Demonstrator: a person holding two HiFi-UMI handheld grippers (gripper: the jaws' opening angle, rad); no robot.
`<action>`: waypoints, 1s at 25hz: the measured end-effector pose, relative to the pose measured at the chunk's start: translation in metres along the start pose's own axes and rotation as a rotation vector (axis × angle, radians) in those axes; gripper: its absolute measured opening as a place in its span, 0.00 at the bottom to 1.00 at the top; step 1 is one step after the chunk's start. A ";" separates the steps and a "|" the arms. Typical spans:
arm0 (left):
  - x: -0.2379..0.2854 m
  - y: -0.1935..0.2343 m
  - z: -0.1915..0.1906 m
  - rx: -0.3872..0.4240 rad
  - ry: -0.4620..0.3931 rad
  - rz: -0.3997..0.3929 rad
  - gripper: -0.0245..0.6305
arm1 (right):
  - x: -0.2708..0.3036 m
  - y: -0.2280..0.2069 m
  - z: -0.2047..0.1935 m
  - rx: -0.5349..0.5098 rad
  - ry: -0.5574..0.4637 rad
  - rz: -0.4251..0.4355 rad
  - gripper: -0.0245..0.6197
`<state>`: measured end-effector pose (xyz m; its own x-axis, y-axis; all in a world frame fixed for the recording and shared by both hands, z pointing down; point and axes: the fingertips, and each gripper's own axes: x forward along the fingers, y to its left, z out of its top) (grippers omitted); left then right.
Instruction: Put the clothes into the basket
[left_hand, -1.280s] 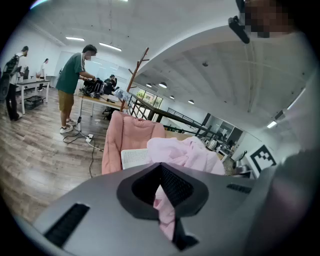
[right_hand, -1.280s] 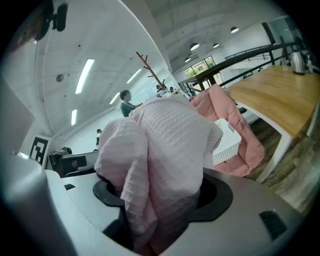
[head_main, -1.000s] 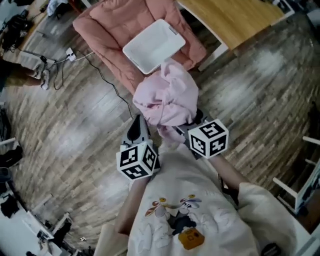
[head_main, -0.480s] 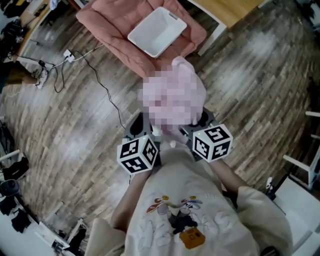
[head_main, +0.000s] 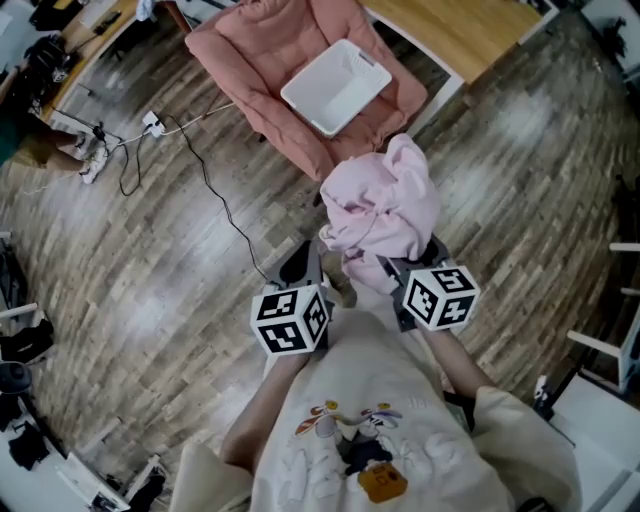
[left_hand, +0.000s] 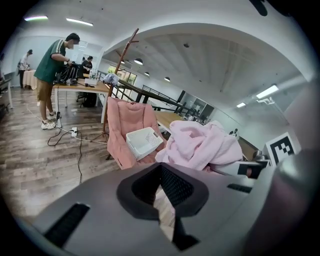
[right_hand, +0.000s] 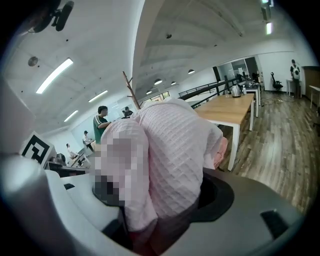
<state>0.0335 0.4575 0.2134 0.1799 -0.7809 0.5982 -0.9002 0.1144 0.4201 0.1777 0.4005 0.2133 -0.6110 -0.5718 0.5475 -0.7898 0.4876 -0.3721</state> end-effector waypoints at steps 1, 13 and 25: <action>-0.001 0.006 0.006 -0.006 0.004 -0.009 0.04 | 0.004 0.004 0.004 0.006 -0.002 -0.008 0.57; -0.001 0.014 0.008 0.002 0.020 -0.052 0.04 | 0.008 0.005 0.007 0.039 -0.017 -0.042 0.57; 0.059 0.009 0.041 0.043 0.017 -0.028 0.04 | 0.055 -0.023 0.039 0.010 -0.027 0.010 0.57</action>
<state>0.0201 0.3876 0.2247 0.2117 -0.7729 0.5981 -0.9110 0.0655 0.4071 0.1599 0.3322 0.2226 -0.6204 -0.5844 0.5231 -0.7837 0.4875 -0.3850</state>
